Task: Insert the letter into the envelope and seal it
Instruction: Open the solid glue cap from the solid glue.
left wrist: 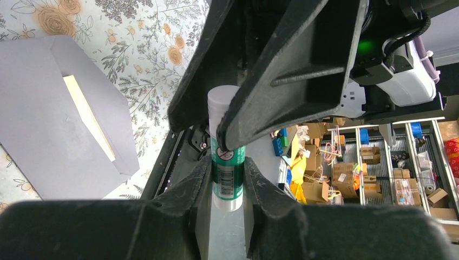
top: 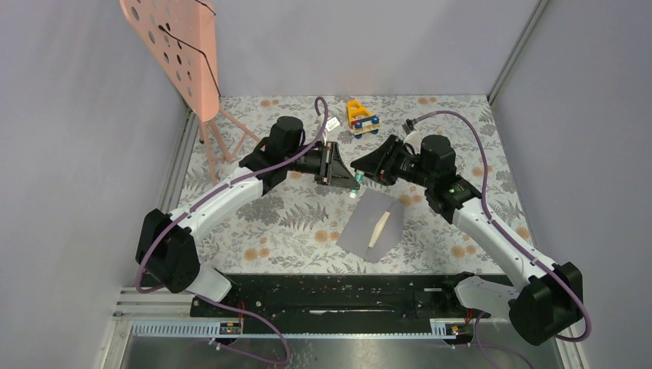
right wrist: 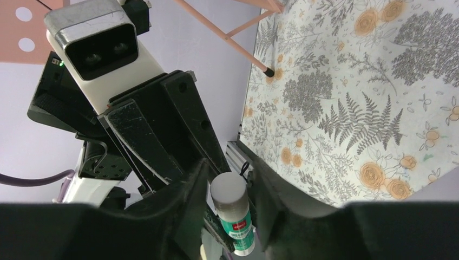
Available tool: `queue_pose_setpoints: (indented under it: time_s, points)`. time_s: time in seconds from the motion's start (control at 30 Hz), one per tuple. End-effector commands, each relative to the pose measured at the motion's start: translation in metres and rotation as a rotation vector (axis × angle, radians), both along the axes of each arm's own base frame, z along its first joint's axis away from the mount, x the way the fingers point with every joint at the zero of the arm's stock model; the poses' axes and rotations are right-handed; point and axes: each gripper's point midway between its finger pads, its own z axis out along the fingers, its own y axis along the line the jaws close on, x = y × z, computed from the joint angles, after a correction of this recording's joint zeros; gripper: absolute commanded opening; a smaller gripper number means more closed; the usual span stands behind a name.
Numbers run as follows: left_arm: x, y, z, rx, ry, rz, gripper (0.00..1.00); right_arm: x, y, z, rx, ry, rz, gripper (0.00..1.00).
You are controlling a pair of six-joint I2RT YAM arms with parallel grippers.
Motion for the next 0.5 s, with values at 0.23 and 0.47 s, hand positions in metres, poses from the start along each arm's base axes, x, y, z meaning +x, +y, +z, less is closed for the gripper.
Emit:
queue_pose_setpoints:
  time_s: [0.23, 0.47]
  points:
    - [0.0004, 0.0002, 0.0227, -0.062, -0.077, 0.006, 0.00, -0.0122, 0.0029, 0.0077, 0.017, -0.036, 0.016, 0.23]
    - [-0.0012, 0.0013, 0.0232, -0.062, -0.080, 0.008, 0.00, -0.0105, -0.0033, 0.0040, -0.015, -0.034, -0.022, 0.00]
